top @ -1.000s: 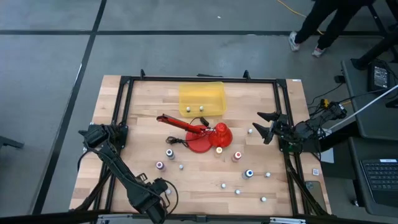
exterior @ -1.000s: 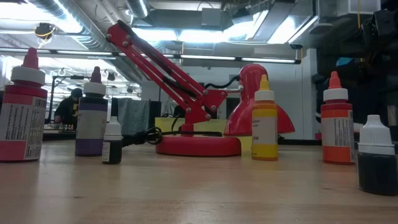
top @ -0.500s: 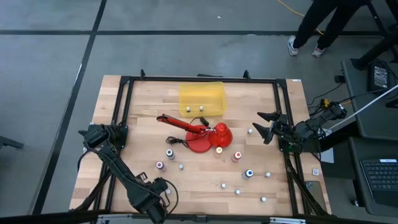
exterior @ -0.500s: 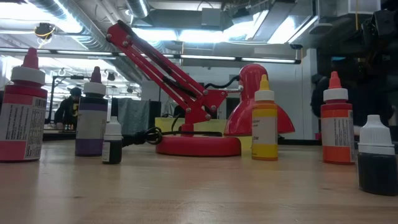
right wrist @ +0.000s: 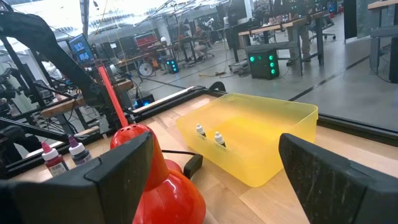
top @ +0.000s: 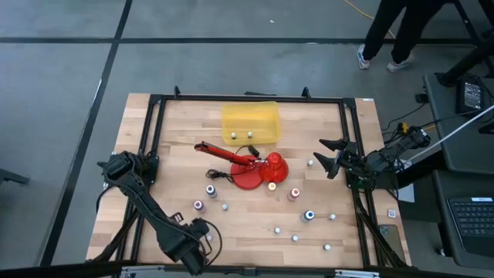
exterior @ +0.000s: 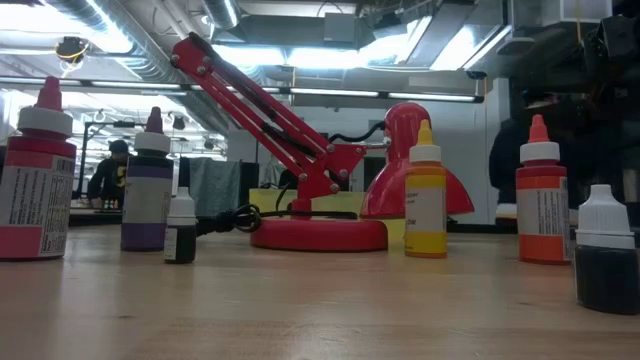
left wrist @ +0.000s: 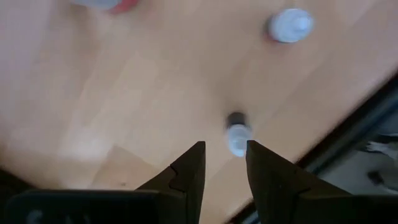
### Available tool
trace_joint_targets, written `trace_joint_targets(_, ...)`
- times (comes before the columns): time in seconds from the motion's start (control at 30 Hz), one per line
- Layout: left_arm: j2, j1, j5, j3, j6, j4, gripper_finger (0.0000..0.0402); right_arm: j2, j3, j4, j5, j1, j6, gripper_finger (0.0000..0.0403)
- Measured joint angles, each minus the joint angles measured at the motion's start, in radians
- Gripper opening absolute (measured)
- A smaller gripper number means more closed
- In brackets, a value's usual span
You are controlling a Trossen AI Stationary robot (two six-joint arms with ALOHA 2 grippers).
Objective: Pick & Place food coloring
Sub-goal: Put the black food coloring bottle into the yellow bin
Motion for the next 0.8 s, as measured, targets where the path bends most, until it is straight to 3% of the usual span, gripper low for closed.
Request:
trace_joint_targets(0.3, 0.042, 0.002, 0.020, 0.001, 0.008, 0.088, 0.0118, 0.000, 0.000, 0.000, 0.000, 0.000, 0.000, 0.0347)
trace_joint_targets(0.8, 0.057, 0.014, 0.041, 0.001, 0.051, 0.037, 0.0120, 0.000, 0.000, 0.000, 0.000, 0.000, 0.000, 0.0347)
